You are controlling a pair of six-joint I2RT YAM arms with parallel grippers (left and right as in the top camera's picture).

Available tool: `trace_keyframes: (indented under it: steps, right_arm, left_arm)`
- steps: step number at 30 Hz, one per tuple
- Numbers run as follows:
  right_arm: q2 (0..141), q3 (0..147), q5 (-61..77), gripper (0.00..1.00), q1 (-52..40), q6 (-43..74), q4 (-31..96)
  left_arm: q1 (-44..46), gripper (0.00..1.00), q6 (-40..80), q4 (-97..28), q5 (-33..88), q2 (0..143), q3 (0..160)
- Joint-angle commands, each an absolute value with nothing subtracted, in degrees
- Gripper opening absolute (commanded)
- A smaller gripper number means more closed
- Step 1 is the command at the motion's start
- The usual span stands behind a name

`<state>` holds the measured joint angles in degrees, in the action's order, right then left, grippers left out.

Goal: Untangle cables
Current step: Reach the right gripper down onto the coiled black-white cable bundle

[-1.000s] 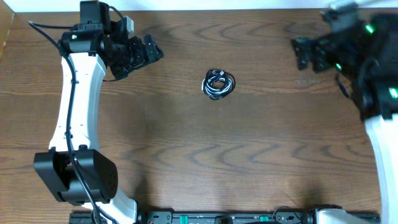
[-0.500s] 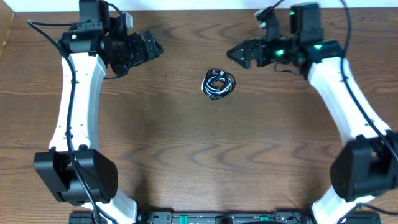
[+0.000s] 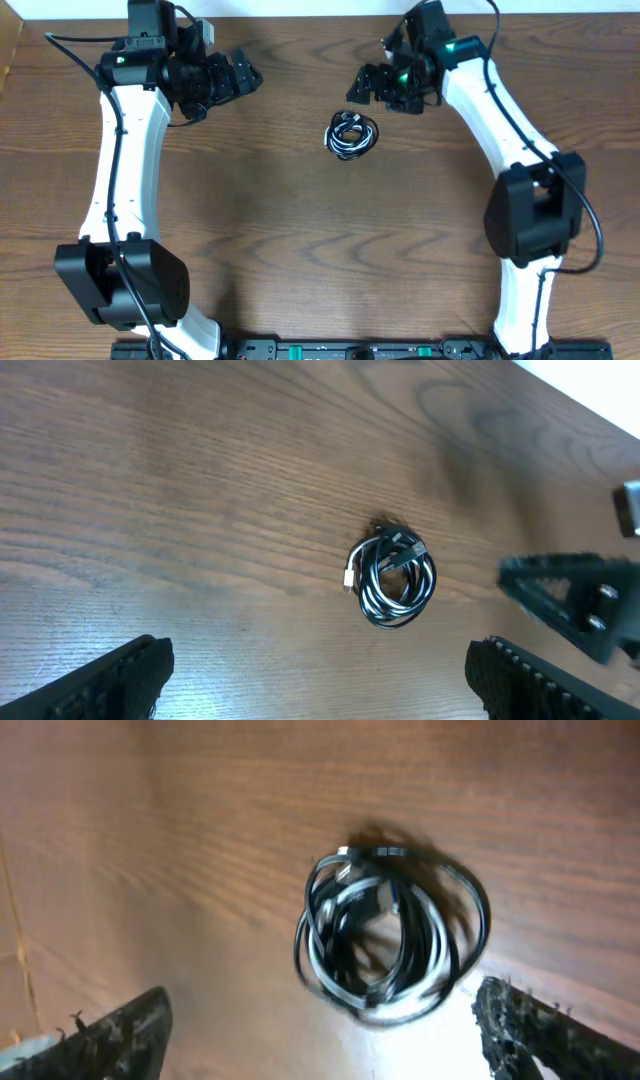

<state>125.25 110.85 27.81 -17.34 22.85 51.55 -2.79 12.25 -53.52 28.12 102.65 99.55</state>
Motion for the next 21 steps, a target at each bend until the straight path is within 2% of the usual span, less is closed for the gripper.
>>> trace_keyframes:
  steps: [1, 3, 7, 9, 11, 17, 21]
  right_arm:
    - [129.62, 112.44, 26.44, 0.99, -18.68, 26.89, 50.59]
    - [131.04, 112.44, 25.87, 0.95, -19.00, 28.99, 50.24]
    - [132.51, 112.38, 25.61, 0.73, -19.25, 31.70, 50.35]
    - [132.84, 112.31, 25.58, 0.57, -19.57, 32.75, 50.41]
    - [133.38, 112.27, 25.58, 0.49, -20.40, 33.01, 50.41]
    - [134.17, 112.27, 19.99, 0.38, -23.16, 33.01, 50.41]
    - [134.17, 112.27, 15.03, 0.36, -24.34, 34.76, 51.27]
  left_arm:
    - [-2.44, 0.98, 12.82, -53.52, 27.79, 102.76, 98.67]
    - [-2.44, 0.98, 12.82, -53.69, 27.79, 102.76, 98.67]
    - [-2.44, 0.98, 12.82, -54.13, 27.77, 102.76, 98.67]
    - [-2.44, 0.98, 12.82, -54.17, 27.77, 102.76, 98.67]
    - [-2.44, 0.98, 12.82, -54.06, 27.77, 102.76, 98.67]
    - [-2.44, 0.98, 12.82, -53.89, 27.77, 102.76, 98.65]
    - [-2.44, 0.98, 12.82, -53.89, 27.77, 102.76, 98.65]
